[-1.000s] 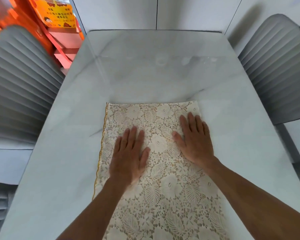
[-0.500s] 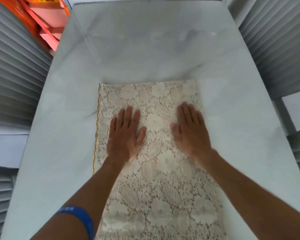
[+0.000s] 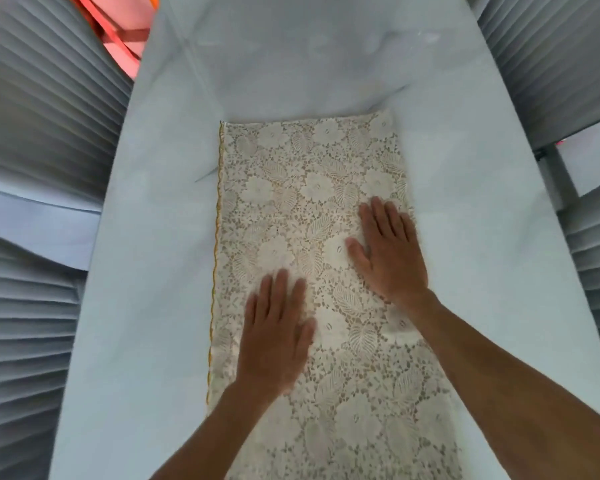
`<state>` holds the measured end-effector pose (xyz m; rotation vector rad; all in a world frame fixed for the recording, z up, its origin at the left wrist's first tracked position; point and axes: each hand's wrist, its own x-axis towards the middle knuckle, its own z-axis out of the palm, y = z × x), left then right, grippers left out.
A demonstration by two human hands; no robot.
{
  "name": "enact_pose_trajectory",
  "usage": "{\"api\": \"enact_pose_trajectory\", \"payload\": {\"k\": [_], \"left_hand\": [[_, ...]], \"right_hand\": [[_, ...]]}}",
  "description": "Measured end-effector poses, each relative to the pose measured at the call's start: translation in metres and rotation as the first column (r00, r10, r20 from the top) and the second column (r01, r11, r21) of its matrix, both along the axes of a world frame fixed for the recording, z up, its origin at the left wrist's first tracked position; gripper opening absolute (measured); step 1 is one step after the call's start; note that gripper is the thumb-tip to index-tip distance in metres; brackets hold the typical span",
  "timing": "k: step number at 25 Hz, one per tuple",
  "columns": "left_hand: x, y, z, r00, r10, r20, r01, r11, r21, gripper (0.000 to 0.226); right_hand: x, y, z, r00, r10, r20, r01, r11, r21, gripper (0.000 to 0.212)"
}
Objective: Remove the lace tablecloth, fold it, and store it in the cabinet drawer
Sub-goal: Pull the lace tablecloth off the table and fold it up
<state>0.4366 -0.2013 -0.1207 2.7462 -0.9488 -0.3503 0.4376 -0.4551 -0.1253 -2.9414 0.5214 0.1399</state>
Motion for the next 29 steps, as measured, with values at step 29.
{"api": "enact_pose_trajectory", "payload": {"k": [29], "left_hand": [[-0.32, 0.19, 0.048, 0.792, 0.554, -0.258, -0.588, 0.805, -0.076, 0.05]], "right_hand": [[-0.448, 0.186, 0.043, 0.975, -0.212, -0.068, 0.219, 0.968, 0.12, 0.056]]}}
